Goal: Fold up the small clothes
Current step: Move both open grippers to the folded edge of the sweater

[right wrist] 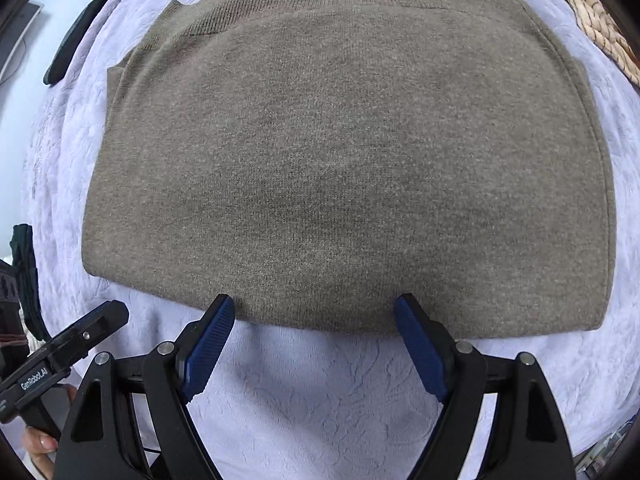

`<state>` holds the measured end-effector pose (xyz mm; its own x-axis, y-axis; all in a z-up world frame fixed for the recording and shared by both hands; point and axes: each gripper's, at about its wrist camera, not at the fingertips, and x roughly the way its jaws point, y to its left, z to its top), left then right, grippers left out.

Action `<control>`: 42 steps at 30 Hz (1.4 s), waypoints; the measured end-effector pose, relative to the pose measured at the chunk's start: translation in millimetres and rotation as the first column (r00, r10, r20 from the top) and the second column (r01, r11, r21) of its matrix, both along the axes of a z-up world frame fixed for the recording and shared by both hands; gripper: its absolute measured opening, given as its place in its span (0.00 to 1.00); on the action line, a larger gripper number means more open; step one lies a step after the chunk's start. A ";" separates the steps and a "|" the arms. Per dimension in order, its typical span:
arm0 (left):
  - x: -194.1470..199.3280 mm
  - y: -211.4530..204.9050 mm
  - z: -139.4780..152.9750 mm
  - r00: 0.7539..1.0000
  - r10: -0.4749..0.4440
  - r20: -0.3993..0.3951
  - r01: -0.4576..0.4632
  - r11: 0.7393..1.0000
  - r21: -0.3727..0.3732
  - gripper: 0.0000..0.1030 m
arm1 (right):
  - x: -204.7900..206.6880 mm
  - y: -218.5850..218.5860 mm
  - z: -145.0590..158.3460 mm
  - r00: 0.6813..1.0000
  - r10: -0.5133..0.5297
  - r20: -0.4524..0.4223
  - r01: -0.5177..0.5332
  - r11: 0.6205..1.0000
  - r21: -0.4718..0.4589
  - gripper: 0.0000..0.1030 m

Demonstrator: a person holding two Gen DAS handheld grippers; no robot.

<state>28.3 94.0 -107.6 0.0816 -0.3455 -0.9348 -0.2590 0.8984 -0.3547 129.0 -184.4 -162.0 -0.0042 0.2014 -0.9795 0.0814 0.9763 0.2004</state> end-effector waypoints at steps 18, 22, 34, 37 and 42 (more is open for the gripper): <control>4.4 15.0 -5.0 0.997 0.058 0.043 -0.049 0.982 -0.181 0.84 | -18.9 5.9 -24.4 0.999 0.001 -0.035 -0.001 1.000 -0.010 0.83; 6.0 13.1 -5.5 0.997 0.015 0.070 0.001 0.974 -0.225 0.84 | -31.2 7.9 -34.6 0.999 -0.005 -0.044 0.005 1.000 -0.006 0.84; 20.6 5.0 -24.4 0.993 0.102 0.059 -0.075 0.934 -0.351 0.84 | -54.2 9.1 -61.1 0.998 -0.005 -0.063 0.005 1.000 0.004 0.84; 25.9 -1.6 -25.5 0.991 0.116 0.074 -0.080 0.925 -0.371 0.84 | -58.3 3.9 -67.4 0.998 -0.002 -0.063 0.003 1.000 0.009 0.84; 34.7 -14.5 -36.7 0.993 0.096 0.073 -0.063 0.931 -0.360 0.84 | -58.1 3.4 -75.7 0.998 0.003 -0.064 -0.002 1.000 0.010 0.84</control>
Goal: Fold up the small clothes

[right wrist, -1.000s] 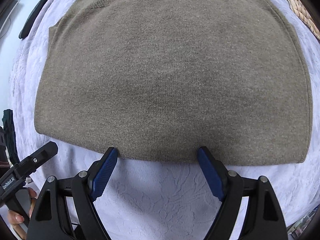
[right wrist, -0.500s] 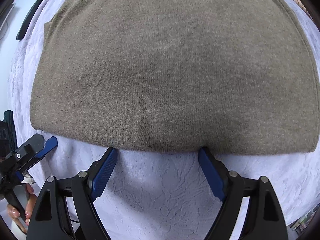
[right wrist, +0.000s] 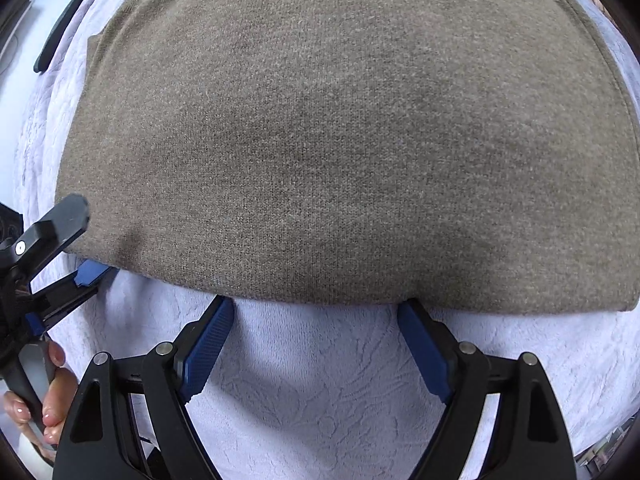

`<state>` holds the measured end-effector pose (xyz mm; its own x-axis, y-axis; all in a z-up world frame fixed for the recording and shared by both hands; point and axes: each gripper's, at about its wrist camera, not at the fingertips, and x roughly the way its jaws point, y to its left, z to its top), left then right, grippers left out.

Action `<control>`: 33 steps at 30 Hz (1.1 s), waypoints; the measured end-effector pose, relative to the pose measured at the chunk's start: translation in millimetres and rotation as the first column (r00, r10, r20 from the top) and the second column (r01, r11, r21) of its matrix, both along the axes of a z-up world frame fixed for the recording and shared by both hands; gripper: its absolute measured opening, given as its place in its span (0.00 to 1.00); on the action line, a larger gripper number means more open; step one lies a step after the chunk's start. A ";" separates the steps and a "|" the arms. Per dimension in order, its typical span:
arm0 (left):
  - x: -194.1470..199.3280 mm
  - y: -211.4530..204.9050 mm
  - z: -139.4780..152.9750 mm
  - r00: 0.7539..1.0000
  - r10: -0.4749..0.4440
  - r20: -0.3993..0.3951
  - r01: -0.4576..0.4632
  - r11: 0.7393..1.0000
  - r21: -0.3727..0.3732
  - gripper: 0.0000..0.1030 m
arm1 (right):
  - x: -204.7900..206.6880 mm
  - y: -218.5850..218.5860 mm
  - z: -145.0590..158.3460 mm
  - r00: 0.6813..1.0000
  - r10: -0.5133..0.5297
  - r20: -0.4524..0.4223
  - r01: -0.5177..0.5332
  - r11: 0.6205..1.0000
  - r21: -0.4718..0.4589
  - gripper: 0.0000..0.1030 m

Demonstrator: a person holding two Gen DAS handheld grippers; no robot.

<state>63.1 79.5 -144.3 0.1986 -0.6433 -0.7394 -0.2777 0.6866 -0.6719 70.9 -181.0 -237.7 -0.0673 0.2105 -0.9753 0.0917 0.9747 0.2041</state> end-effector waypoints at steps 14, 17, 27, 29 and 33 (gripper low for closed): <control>28.0 -10.2 17.6 0.999 0.028 0.036 -0.030 0.997 0.067 0.84 | -1.0 -23.4 16.8 1.000 -0.003 0.025 0.003 1.000 0.001 0.84; 27.2 -1.3 9.4 0.997 0.078 0.015 -0.079 0.995 0.053 0.84 | -1.1 -39.2 29.7 0.999 -0.021 0.048 0.021 1.000 -0.002 0.84; 31.2 -12.6 18.5 0.998 0.000 0.066 -0.015 0.974 0.225 0.18 | 55.2 -57.9 97.6 0.985 -0.005 0.171 0.005 1.000 0.001 0.84; 30.3 -25.4 28.9 0.991 -0.074 0.114 0.034 0.947 0.320 0.15 | 71.1 -48.5 114.2 0.982 0.038 0.184 -0.038 0.999 -0.004 0.84; 19.5 -49.7 46.7 0.945 -0.258 0.202 0.119 0.843 0.524 0.15 | 114.5 -7.7 125.0 0.970 0.166 0.176 -0.168 0.986 0.000 0.84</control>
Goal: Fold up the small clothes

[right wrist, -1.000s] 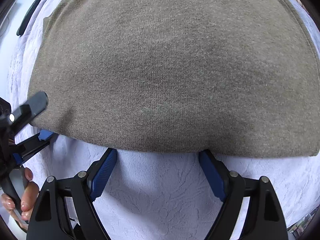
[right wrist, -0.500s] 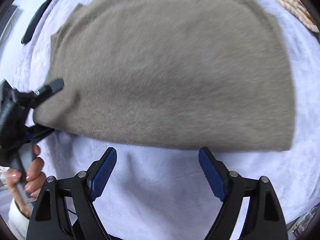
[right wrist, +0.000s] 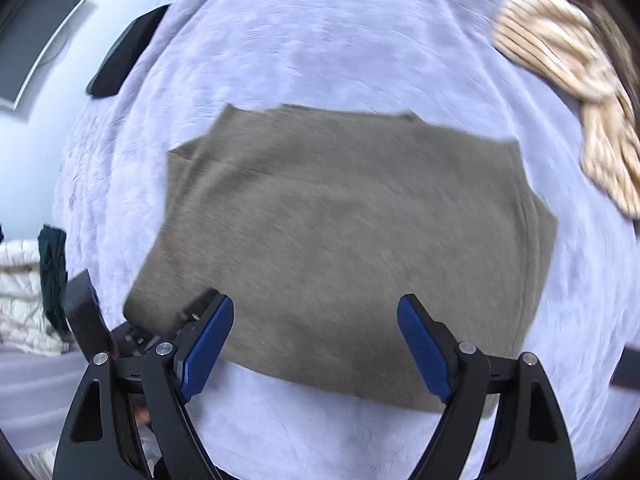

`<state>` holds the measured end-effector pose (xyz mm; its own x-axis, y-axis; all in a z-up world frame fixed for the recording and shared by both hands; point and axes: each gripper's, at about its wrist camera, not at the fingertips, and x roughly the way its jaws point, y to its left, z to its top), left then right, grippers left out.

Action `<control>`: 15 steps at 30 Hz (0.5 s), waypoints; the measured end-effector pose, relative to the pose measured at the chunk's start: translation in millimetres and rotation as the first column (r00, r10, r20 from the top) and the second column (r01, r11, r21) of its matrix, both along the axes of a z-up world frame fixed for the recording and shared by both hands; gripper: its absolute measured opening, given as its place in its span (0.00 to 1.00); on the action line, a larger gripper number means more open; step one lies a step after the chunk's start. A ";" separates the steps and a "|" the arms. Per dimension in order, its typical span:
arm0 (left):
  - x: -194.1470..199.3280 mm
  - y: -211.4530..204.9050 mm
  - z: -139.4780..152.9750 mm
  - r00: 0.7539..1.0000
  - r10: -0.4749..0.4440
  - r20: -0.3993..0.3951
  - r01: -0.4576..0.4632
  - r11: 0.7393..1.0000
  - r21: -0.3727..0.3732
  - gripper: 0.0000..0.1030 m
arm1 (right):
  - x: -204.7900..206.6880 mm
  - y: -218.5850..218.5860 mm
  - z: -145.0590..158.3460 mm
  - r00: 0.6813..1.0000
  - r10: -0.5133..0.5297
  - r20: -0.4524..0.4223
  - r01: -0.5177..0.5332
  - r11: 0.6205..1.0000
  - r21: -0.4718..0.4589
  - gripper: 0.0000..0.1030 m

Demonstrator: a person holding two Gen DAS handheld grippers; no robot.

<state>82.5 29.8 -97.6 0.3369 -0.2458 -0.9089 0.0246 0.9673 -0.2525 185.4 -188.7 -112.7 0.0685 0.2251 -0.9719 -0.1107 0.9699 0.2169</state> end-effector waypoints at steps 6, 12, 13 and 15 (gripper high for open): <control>-13.3 -21.9 6.7 0.983 -0.157 0.092 0.138 0.972 0.190 0.15 | 56.3 72.1 -1.1 0.980 0.166 -0.111 -0.162 0.986 0.047 0.84; -21.4 -35.0 5.2 0.958 -0.254 0.132 0.207 0.933 0.294 0.15 | 83.9 156.1 -43.3 0.899 0.307 -0.312 -0.310 0.950 0.042 0.84; -22.9 -36.7 5.3 0.954 -0.266 0.139 0.214 0.927 0.309 0.15 | 86.1 170.5 -55.0 0.880 0.325 -0.346 -0.337 0.941 0.026 0.84; -26.3 -40.8 5.5 0.945 -0.293 0.149 0.230 0.914 0.335 0.15 | 87.7 188.5 -69.6 0.862 0.342 -0.374 -0.377 0.926 -0.021 0.84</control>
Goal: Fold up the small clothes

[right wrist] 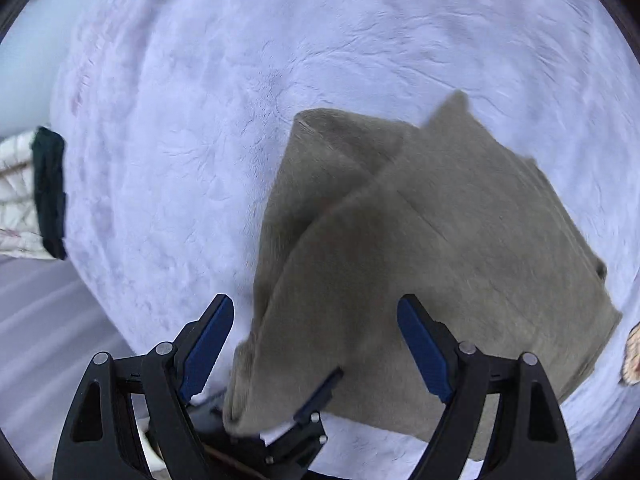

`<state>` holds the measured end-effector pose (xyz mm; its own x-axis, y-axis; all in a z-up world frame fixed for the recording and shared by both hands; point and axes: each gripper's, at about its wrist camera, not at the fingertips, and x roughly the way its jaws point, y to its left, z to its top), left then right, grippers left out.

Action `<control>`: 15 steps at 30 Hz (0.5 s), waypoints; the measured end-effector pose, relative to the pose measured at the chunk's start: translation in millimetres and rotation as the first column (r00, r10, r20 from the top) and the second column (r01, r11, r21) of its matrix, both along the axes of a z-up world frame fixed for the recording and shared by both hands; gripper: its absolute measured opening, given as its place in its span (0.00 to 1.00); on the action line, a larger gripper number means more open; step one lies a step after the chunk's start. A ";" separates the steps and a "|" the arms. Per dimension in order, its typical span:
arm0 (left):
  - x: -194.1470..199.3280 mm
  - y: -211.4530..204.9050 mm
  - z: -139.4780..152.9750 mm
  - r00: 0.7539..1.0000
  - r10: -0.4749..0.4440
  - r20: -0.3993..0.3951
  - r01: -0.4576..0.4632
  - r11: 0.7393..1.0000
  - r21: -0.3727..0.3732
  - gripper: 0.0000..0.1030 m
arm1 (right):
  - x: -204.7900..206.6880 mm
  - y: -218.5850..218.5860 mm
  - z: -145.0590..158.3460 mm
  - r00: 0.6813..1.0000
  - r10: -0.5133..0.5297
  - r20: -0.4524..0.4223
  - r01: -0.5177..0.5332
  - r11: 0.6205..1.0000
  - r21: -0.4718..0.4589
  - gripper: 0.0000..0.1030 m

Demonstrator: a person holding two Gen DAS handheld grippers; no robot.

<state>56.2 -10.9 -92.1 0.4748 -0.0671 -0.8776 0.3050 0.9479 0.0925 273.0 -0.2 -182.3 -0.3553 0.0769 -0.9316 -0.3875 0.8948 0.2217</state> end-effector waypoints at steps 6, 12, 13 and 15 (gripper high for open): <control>-9.2 -7.0 2.0 0.998 -0.057 0.033 0.056 0.997 0.046 0.15 | -4.1 36.6 -40.6 0.992 0.064 -0.111 -0.078 0.989 -0.122 0.84; -6.2 -9.3 1.5 0.998 -0.051 0.023 0.050 0.998 0.043 0.15 | -17.4 52.1 -60.9 0.983 0.145 -0.115 -0.167 0.961 -0.219 0.82; -6.2 -8.1 2.1 0.999 -0.048 0.020 0.047 0.998 0.038 0.15 | -17.2 49.5 -57.6 0.985 0.153 -0.083 -0.168 0.960 -0.224 0.62; -2.8 -9.0 1.9 0.999 -0.036 0.011 0.036 0.999 0.022 0.15 | -14.4 39.6 -48.9 0.989 0.145 -0.034 -0.149 0.964 -0.222 0.16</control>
